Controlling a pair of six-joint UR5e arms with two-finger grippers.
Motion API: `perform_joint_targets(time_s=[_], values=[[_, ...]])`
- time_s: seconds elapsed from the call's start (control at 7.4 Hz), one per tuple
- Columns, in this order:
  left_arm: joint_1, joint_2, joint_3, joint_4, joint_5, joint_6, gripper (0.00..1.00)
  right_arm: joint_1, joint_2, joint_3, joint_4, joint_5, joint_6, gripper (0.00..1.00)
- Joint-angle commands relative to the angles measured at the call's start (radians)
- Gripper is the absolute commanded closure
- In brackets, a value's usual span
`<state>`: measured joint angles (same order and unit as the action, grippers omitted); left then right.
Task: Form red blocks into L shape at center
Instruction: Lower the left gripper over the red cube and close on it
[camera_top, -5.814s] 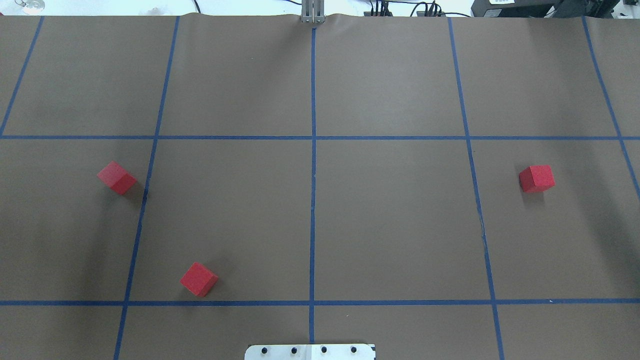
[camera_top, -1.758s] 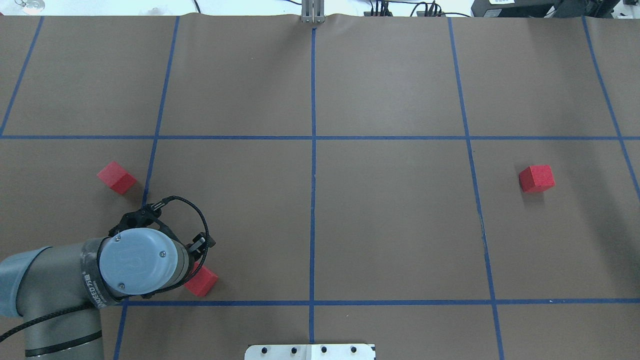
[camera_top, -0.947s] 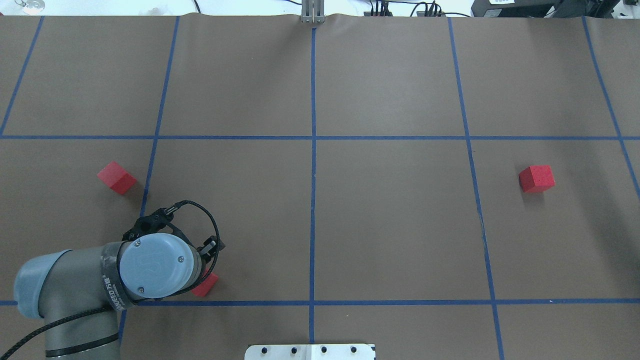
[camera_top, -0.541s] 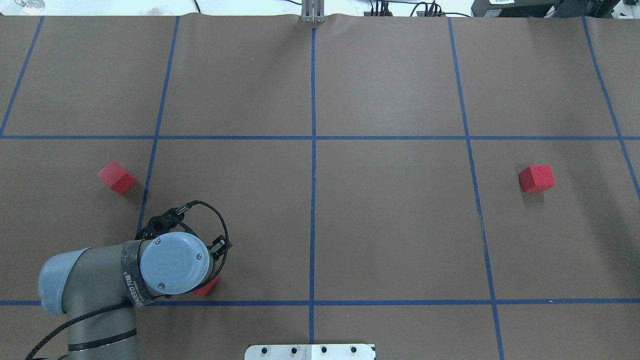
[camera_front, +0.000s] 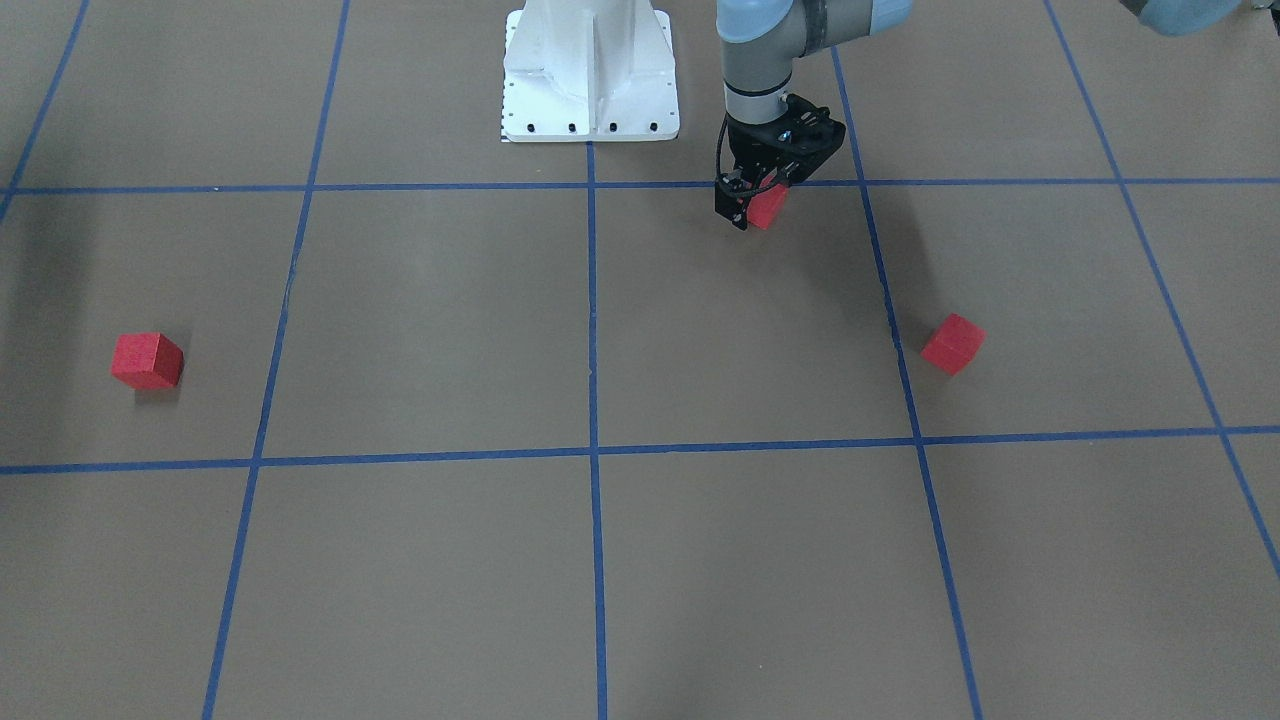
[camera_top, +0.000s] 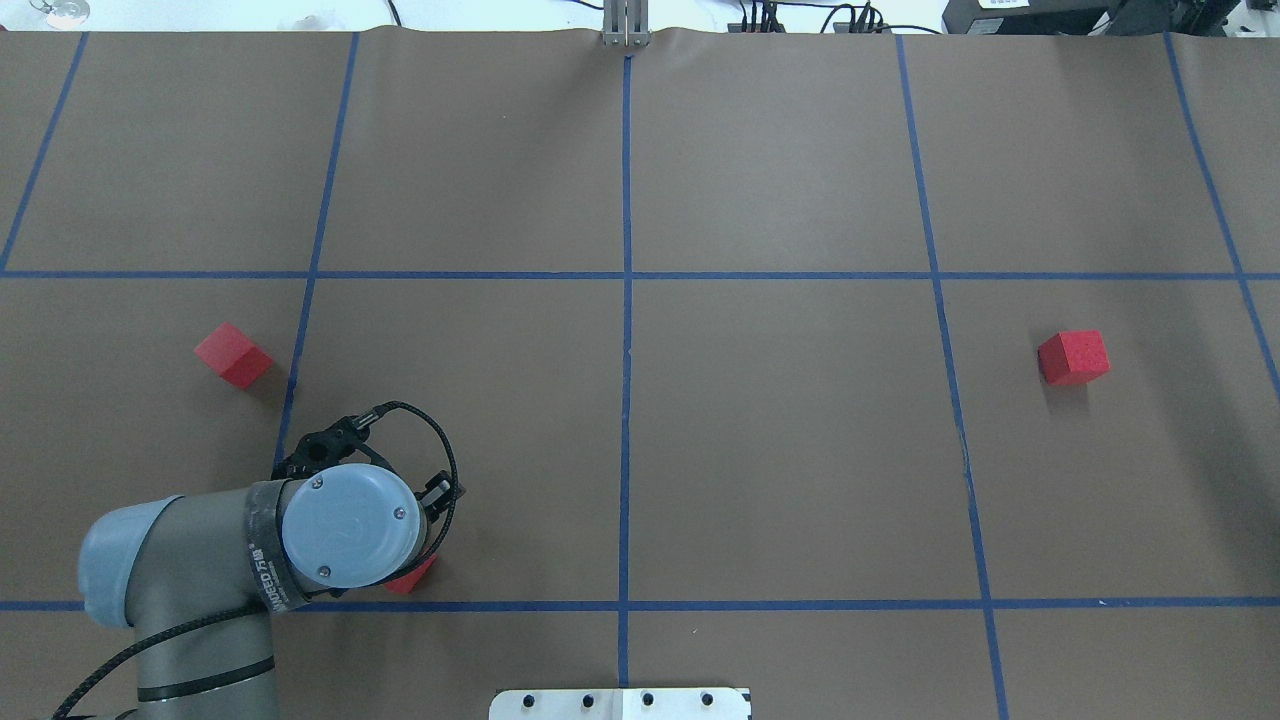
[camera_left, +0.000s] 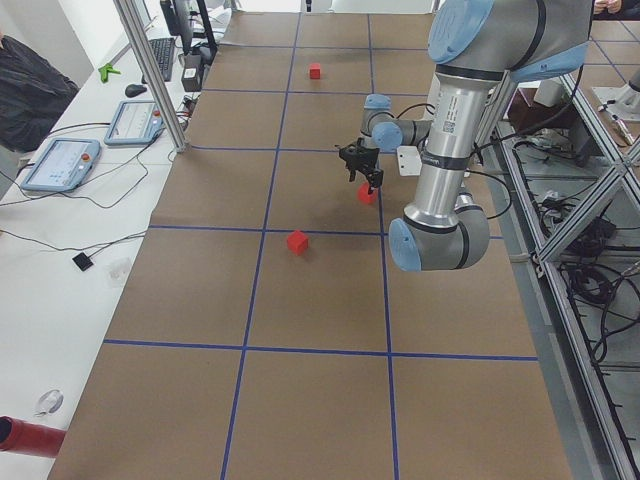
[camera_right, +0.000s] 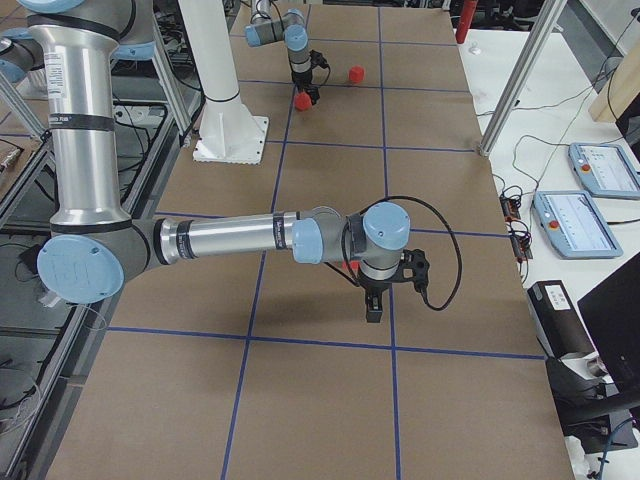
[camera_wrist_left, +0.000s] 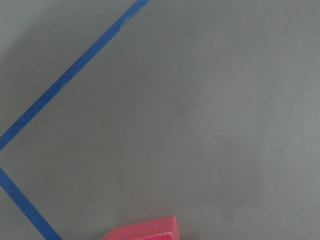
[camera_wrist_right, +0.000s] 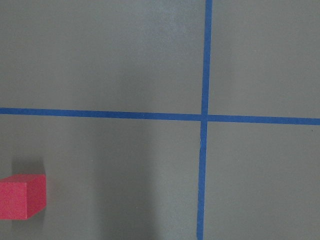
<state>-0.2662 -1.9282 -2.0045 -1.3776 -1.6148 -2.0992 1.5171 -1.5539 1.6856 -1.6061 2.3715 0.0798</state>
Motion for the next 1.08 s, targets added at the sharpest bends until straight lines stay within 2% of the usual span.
perform_joint_targets(time_s=[0.0,0.14,0.41,0.95], values=[[-0.007,0.008,-0.016,0.002,-0.005,0.013,0.10,0.002,0.000,0.000,0.000,0.000,0.000,0.01],[-0.010,0.020,-0.031,0.032,-0.005,0.014,0.02,0.000,0.000,0.000,0.000,0.000,-0.002,0.01],[-0.013,0.021,-0.104,0.122,-0.007,0.019,0.01,0.002,0.000,0.000,0.000,0.000,-0.002,0.01],[0.004,0.018,-0.097,0.131,0.001,0.005,0.00,0.002,-0.002,-0.001,0.000,-0.002,-0.002,0.01]])
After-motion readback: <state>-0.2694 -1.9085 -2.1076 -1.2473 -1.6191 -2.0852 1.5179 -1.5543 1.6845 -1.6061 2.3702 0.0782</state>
